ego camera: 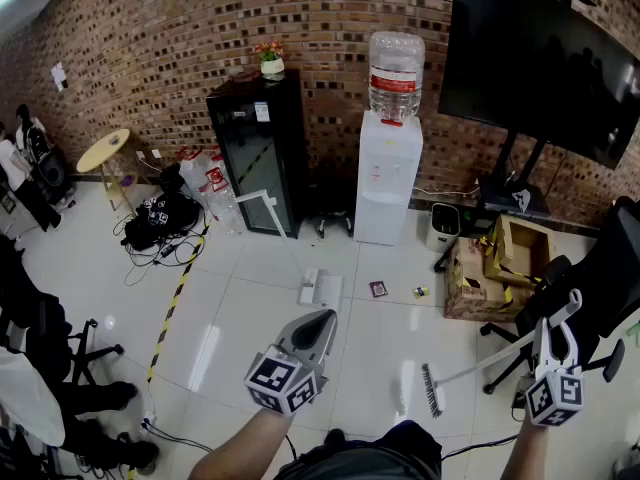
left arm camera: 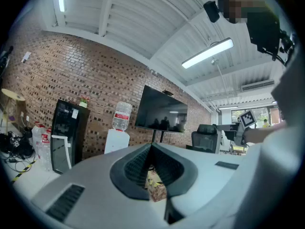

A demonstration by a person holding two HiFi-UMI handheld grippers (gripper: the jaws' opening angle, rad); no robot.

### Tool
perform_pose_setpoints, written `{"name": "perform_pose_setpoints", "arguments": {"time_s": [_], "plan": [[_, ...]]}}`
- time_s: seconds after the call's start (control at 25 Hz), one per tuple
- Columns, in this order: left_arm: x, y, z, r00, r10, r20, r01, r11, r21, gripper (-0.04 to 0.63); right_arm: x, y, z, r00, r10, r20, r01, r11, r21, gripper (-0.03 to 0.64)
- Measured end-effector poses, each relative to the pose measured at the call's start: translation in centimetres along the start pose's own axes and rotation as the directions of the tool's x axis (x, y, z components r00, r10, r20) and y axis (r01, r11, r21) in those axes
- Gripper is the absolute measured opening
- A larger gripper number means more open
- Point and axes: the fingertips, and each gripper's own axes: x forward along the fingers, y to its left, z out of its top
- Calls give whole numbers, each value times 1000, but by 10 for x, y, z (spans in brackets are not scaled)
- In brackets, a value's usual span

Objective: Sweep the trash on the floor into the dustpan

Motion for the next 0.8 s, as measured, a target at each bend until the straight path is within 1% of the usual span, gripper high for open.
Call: {"name": "perform_pose_setpoints", "arguments": {"time_s": [0.16, 0.36, 0.44, 0.56, 0.8], "plan": [[24, 29, 5, 1000, 12, -12, -12, 1000, -10, 0, 33, 14, 2, 1000, 19, 0, -19, 1000, 9, 126], [76, 58, 13, 999, 29, -36, -29, 1000, 8, 2, 87, 25, 2, 997, 71, 15, -71, 997, 22, 126], [96, 60, 21, 999, 29, -42, -29, 999, 23, 1, 109, 23, 6, 995, 99, 21, -100, 995, 19, 126], [127, 67, 33, 997, 39, -69, -34, 997, 72, 2, 141, 17, 9, 990, 134, 40, -135, 990, 34, 126], [193, 88, 39, 991, 97, -90, -91, 994, 67, 2, 212, 5, 1, 976, 216, 37, -218, 975, 49, 126]]}}
